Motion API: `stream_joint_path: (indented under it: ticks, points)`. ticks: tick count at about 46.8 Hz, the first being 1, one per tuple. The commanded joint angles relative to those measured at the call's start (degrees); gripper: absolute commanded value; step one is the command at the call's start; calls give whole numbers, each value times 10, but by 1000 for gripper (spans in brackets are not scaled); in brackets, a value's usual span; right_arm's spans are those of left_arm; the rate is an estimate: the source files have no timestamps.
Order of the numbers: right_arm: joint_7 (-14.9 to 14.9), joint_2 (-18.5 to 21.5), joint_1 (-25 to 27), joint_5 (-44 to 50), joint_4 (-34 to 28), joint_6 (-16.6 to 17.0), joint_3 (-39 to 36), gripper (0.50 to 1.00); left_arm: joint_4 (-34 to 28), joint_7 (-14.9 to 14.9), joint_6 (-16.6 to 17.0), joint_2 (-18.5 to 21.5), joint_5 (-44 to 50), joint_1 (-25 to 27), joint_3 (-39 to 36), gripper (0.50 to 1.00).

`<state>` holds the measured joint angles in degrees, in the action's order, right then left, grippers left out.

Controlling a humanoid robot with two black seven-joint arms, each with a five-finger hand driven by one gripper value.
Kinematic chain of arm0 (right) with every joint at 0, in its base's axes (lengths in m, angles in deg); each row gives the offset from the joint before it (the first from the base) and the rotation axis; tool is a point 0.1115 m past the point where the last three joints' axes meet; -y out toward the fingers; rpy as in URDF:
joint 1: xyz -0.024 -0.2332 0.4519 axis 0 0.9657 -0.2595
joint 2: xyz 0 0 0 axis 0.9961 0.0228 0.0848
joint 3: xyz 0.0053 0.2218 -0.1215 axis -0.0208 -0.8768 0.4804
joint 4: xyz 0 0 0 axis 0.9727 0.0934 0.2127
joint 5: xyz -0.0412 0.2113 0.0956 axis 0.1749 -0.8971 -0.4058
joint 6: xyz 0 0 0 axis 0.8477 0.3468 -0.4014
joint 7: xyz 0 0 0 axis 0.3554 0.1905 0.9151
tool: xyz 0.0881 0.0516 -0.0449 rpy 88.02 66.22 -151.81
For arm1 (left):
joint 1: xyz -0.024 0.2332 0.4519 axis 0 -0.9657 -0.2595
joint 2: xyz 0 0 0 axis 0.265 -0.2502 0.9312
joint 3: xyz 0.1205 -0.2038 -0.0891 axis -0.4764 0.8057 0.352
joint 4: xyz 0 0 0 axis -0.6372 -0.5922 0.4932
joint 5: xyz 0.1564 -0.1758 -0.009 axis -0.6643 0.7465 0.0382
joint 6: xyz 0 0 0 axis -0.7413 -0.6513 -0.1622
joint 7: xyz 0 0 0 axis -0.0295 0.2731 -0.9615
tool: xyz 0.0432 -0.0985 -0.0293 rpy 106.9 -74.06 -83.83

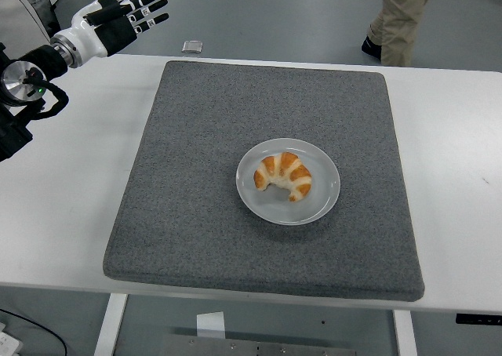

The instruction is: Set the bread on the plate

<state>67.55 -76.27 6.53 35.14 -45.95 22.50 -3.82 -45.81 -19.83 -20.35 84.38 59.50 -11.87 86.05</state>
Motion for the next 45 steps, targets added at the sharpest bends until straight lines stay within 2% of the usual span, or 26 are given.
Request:
stream_joint_path:
  ticks: [1,45]
  points:
    - [0,0,0,0,0,-1,0,932,1,0,0,-3,0,0,0,996]
    - [-4,0,2,4,3,-5,4,932,1,0,-6,-7,-7,5,0,996]
